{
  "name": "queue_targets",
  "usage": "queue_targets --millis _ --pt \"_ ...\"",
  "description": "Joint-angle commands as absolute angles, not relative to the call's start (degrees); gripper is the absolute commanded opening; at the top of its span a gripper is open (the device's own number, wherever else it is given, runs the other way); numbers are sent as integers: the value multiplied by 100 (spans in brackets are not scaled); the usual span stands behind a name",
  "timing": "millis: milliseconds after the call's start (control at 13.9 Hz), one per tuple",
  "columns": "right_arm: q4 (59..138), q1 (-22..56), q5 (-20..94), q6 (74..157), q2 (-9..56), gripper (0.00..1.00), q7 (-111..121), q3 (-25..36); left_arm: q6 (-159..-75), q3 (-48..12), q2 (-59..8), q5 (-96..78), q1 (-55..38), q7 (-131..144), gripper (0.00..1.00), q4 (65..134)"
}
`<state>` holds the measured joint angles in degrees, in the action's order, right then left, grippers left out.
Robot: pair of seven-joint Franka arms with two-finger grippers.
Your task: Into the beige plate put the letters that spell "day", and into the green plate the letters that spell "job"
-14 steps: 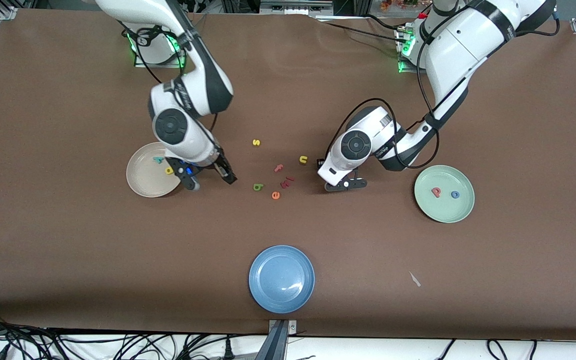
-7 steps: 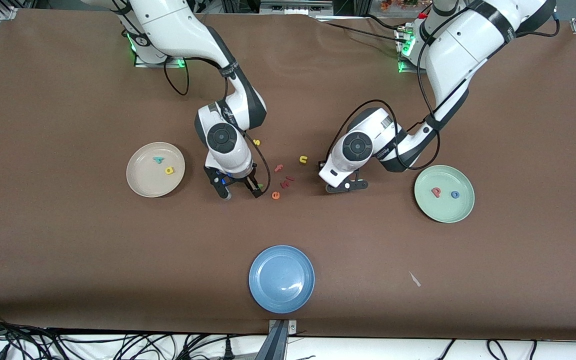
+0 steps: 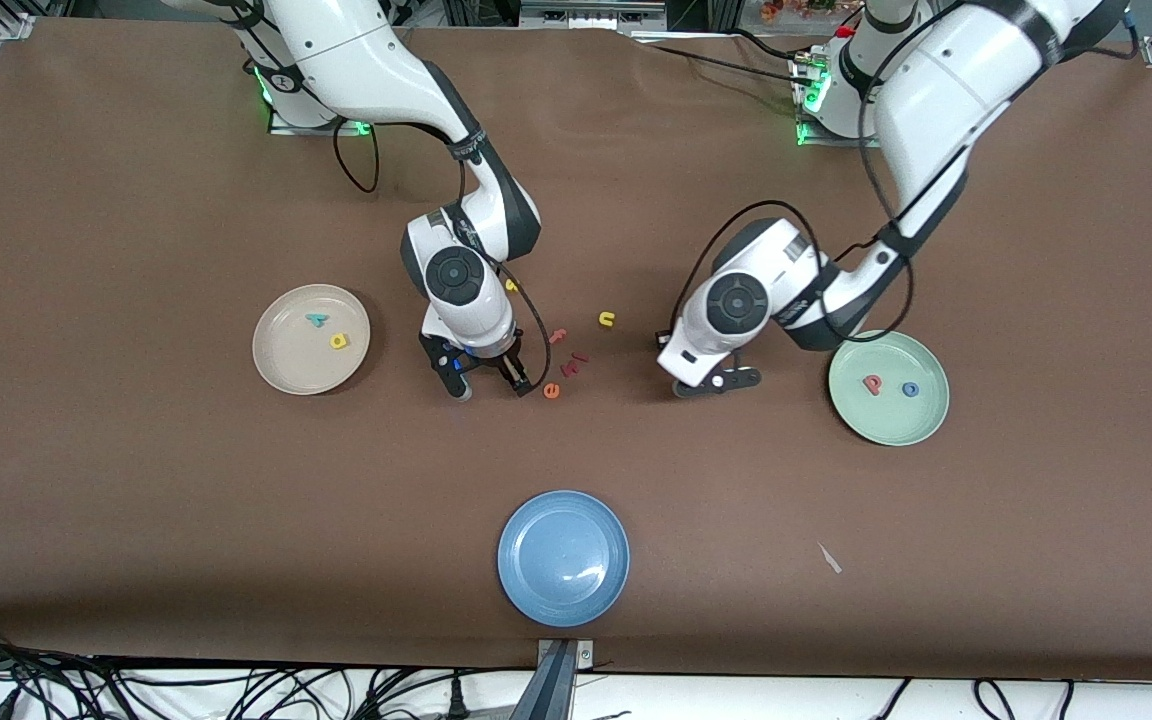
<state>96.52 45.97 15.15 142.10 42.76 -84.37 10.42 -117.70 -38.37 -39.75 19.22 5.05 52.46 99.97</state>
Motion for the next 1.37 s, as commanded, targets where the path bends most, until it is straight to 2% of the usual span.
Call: queue_targets --millis 0,72,144,360,505,793,865,937,1009,1081,1225,1297 --pt "9475 4641 1556 14247 4412 39 -8473 1037 -11042 -4060 -3429 1705 1403 4434 0 10134" --pt "9475 4632 1547 14247 4412 27 -8455 1037 -10839 -4052 -3384 1705 1676 3995 0 10134" --pt "9466 4632 1538 14247 4412 20 -8420 1037 -10759 -4043 -3392 1757 1940 3634 0 10142" --pt "9396 4614 1477 14098 4298 19 -8376 1063 -10749 -3894 -3480 2011 2495 2649 0 10213" --pt "9317 4606 1407 13460 4097 19 -8027 1212 -10749 -3806 -3716 2503 2706 2356 0 10230" --pt "9413 4597 1433 11851 3376 19 -6341 2028 -10784 -3762 -4060 3041 3023 2206 0 10222" --pt "9526 4588 1459 11621 3218 19 -5902 2274 -10793 -3762 -4069 3041 3041 2206 9 10213" --pt "9727 4588 1468 11454 3043 19 -5436 2503 -10793 -3762 -4061 3032 3041 2163 40 10187" --pt "10025 4588 1468 11417 2858 20 -4944 2740 -10776 -3779 -4008 3024 3050 2153 81 10143" --pt "10376 4588 1494 11461 2709 20 -4304 2994 -10767 -3832 -3921 2997 3050 2136 100 10056" --pt "10966 4588 1538 11784 2593 21 -3344 3417 -10505 -4085 -3727 2927 3023 2153 100 9618" --pt "11204 4588 1547 12038 2584 21 -3061 3506 -10077 -4322 -3709 2927 3032 2153 100 9267"
